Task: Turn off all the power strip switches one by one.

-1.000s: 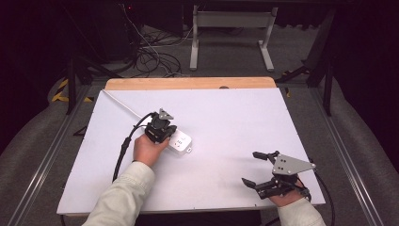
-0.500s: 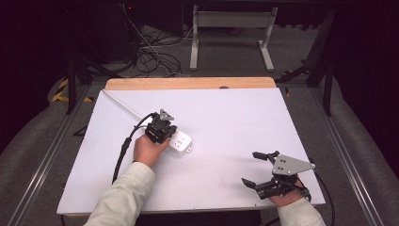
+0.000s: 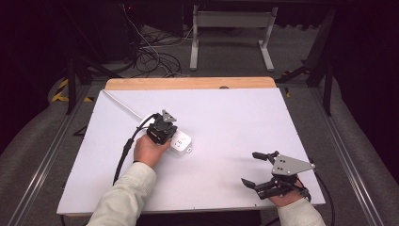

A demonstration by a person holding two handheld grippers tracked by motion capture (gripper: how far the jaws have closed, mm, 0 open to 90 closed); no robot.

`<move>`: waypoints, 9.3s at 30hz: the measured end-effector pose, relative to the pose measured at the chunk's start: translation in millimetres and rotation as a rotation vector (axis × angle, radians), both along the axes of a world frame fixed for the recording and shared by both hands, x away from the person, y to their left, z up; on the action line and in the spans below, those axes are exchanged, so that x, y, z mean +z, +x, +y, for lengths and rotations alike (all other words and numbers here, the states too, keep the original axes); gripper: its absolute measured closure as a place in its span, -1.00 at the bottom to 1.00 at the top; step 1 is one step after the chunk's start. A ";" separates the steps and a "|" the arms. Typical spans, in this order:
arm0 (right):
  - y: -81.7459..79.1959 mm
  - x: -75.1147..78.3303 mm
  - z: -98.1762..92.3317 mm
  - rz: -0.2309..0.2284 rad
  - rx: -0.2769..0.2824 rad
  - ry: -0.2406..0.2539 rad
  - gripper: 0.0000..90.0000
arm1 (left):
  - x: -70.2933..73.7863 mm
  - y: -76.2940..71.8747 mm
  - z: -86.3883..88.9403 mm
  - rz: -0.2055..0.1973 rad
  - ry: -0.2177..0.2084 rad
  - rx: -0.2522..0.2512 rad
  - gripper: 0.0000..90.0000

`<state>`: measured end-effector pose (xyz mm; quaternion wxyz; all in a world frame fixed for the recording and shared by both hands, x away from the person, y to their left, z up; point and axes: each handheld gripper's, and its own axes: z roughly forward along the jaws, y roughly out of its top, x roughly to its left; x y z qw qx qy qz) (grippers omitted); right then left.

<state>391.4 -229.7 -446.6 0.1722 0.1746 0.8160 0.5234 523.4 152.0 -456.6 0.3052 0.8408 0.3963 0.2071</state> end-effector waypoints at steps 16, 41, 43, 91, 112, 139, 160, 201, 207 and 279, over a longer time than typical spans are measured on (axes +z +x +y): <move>-0.3 -0.1 0.7 0.000 0.005 -0.002 -0.79 | 0.2 0.1 -0.3 0.004 0.000 0.004 1.00; 0.2 -0.2 0.0 0.000 0.003 -0.001 -0.79 | 20.1 13.4 49.2 0.039 -0.201 0.081 1.00; 0.1 -0.3 0.3 0.000 0.004 -0.002 -0.79 | 17.6 15.2 50.4 0.046 -0.189 0.080 1.00; 0.3 -0.2 -0.9 0.004 0.010 0.004 -0.79 | -1.7 18.9 36.0 0.015 -0.077 0.081 1.00; -0.5 -0.1 -0.5 0.003 0.014 0.001 -0.79 | -3.9 16.1 32.6 -0.023 -0.054 0.088 1.00; -0.6 -0.4 -0.2 0.004 0.016 0.001 -0.79 | 11.5 10.5 31.9 -0.066 -0.104 0.069 1.00; 0.6 -1.3 -0.1 0.013 0.012 0.000 -0.79 | 21.7 32.0 69.2 0.014 -0.133 0.168 1.00; 0.3 -1.5 0.3 0.015 0.020 -0.002 -0.79 | 2.2 38.8 59.0 0.029 -0.048 0.177 1.00; 0.2 -1.5 0.4 0.014 0.021 -0.004 -0.79 | 1.6 38.1 56.8 0.016 -0.038 0.181 1.00; 0.3 -0.8 -1.2 0.019 -0.001 0.012 -0.79 | 6.7 -152.7 132.0 -0.317 -0.308 -0.067 -0.45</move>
